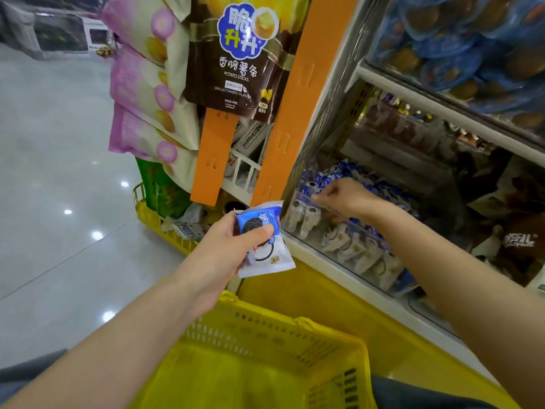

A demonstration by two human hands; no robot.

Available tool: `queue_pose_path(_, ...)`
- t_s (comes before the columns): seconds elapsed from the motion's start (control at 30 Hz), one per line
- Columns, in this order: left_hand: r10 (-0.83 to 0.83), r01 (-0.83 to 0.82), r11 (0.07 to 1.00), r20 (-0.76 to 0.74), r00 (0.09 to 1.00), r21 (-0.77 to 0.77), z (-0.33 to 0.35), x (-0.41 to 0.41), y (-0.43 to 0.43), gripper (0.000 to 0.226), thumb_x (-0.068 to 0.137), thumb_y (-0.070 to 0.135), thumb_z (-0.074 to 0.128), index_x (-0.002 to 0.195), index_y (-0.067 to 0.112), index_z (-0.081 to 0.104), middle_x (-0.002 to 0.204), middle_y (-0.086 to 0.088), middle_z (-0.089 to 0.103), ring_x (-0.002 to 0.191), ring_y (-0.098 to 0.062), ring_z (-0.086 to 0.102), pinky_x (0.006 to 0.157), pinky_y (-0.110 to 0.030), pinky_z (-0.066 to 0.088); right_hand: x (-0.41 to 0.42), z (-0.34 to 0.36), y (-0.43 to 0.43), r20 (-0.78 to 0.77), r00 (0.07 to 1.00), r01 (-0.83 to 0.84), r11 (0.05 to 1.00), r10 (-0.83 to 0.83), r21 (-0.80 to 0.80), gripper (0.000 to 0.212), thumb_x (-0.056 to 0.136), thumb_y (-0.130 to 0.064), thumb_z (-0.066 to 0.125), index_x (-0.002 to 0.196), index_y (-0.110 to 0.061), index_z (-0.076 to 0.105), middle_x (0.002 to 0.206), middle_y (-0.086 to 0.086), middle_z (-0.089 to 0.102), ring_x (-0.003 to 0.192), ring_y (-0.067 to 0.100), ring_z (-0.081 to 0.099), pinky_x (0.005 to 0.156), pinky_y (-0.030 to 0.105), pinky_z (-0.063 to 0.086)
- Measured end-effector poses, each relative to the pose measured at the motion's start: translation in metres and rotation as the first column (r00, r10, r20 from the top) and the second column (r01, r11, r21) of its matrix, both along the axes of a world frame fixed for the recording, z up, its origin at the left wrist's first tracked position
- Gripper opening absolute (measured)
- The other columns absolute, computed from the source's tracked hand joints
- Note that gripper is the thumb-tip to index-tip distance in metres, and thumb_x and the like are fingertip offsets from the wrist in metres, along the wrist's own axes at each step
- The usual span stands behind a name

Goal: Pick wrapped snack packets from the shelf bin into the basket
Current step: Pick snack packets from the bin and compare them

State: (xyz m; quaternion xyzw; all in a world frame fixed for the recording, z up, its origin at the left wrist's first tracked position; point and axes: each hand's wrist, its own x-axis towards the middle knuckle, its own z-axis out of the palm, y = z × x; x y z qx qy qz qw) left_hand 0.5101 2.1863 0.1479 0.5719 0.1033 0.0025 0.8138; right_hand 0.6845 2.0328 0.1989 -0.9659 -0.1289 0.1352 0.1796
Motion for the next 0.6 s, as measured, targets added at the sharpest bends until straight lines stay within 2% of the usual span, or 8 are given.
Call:
queue_pose_path(0.03, 0.013, -0.013, 1.000, -0.013, 1.000, 0.013, -0.002, 0.000, -0.001, 0.018, 0.086, 0.021, 0.063, 0.101, 0.030, 0.065, 0.109, -0.020, 0.063, 0.092, -0.027, 0.061, 0.097, -0.050, 0.045, -0.007, 0.003, 0.000, 0.126, 0.992, 0.011, 0.999, -0.016, 0.042, 0.038, 0.092, -0.035, 0.053, 0.101, 0.002, 0.061, 0.098, 0.020, 0.065, 0.089, 0.030, 0.063, 0.080, 0.038, 0.054)
queue_pose_path(0.1, 0.026, -0.024, 0.998, -0.043, 0.999, 0.052, -0.007, -0.003, -0.005, 0.019, 0.086, 0.018, 0.063, 0.104, 0.024, 0.060, 0.106, -0.012, 0.068, 0.094, -0.022, 0.067, 0.090, -0.042, 0.051, -0.036, 0.009, -0.001, 0.369, 0.929, -0.079, 0.960, -0.026, 0.268, 0.023, 0.094, -0.032, 0.050, 0.104, -0.014, 0.059, 0.091, -0.002, 0.062, 0.076, 0.003, 0.056, 0.071, 0.020, 0.050)
queue_pose_path(0.17, 0.019, -0.012, 0.995, -0.072, 0.997, 0.094, -0.011, -0.008, -0.012, 0.020, 0.086, 0.016, 0.063, 0.105, 0.022, 0.059, 0.101, -0.007, 0.070, 0.090, -0.018, 0.068, 0.079, -0.031, 0.054, -0.075, 0.008, -0.002, 0.421, 0.906, -0.239, 0.863, 0.034, 0.445, 0.011, 0.092, -0.032, 0.046, 0.095, -0.027, 0.056, 0.081, -0.013, 0.057, 0.071, -0.003, 0.054, 0.062, 0.009, 0.045)
queue_pose_path(0.27, 0.002, 0.012, 0.988, -0.092, 0.996, 0.156, -0.020, -0.019, -0.026, 0.018, 0.085, 0.015, 0.063, 0.101, 0.023, 0.059, 0.087, 0.000, 0.068, 0.071, -0.003, 0.063, 0.057, -0.014, 0.047, -0.125, -0.014, -0.006, 0.286, 0.944, -0.297, 0.807, 0.167, 0.510, 0.013, 0.086, -0.043, 0.044, 0.092, -0.037, 0.053, 0.083, -0.014, 0.059, 0.077, -0.006, 0.055, 0.067, 0.010, 0.046)
queue_pose_path(0.33, -0.001, 0.021, 0.979, -0.097, 0.995, 0.201, -0.026, -0.025, -0.035, 0.017, 0.084, 0.012, 0.064, 0.097, 0.022, 0.058, 0.082, 0.002, 0.065, 0.065, 0.000, 0.059, 0.050, -0.010, 0.042, -0.140, -0.033, -0.010, 0.175, 0.970, -0.238, 0.801, 0.168, 0.549, 0.009, 0.088, -0.037, 0.051, 0.088, -0.033, 0.059, 0.083, -0.015, 0.063, 0.077, -0.003, 0.057, 0.070, 0.019, 0.051)
queue_pose_path(0.4, -0.010, 0.034, 0.967, -0.098, 0.995, 0.253, -0.031, -0.029, -0.042, 0.019, 0.084, 0.007, 0.065, 0.096, 0.019, 0.056, 0.089, -0.004, 0.064, 0.072, -0.007, 0.058, 0.053, -0.010, 0.044, -0.144, -0.048, -0.016, 0.080, 0.987, -0.160, 0.768, 0.140, 0.620, 0.014, 0.089, -0.021, 0.058, 0.077, -0.028, 0.062, 0.075, -0.011, 0.065, 0.069, 0.001, 0.058, 0.069, 0.028, 0.054)
queue_pose_path(0.47, -0.022, 0.049, 0.949, -0.091, 0.996, 0.311, -0.034, -0.033, -0.047, 0.021, 0.083, 0.002, 0.064, 0.096, 0.016, 0.054, 0.094, -0.010, 0.061, 0.078, -0.013, 0.056, 0.060, -0.014, 0.045, -0.147, -0.059, -0.023, -0.025, 0.992, -0.070, 0.712, 0.122, 0.698, 0.020, 0.088, -0.013, 0.059, 0.072, -0.023, 0.064, 0.072, -0.005, 0.066, 0.067, 0.006, 0.061, 0.063, 0.027, 0.056)
queue_pose_path(0.6, -0.064, 0.091, 0.935, -0.088, 0.994, 0.342, -0.038, -0.037, -0.058, 0.022, 0.083, -0.002, 0.061, 0.096, 0.011, 0.050, 0.089, -0.008, 0.057, 0.077, -0.013, 0.051, 0.060, -0.015, 0.040, -0.148, -0.073, -0.034, -0.055, 0.995, -0.019, 0.709, 0.082, 0.705, 0.019, 0.088, -0.015, 0.060, 0.070, -0.020, 0.065, 0.068, 0.004, 0.066, 0.060, 0.008, 0.060, 0.051, 0.021, 0.053)
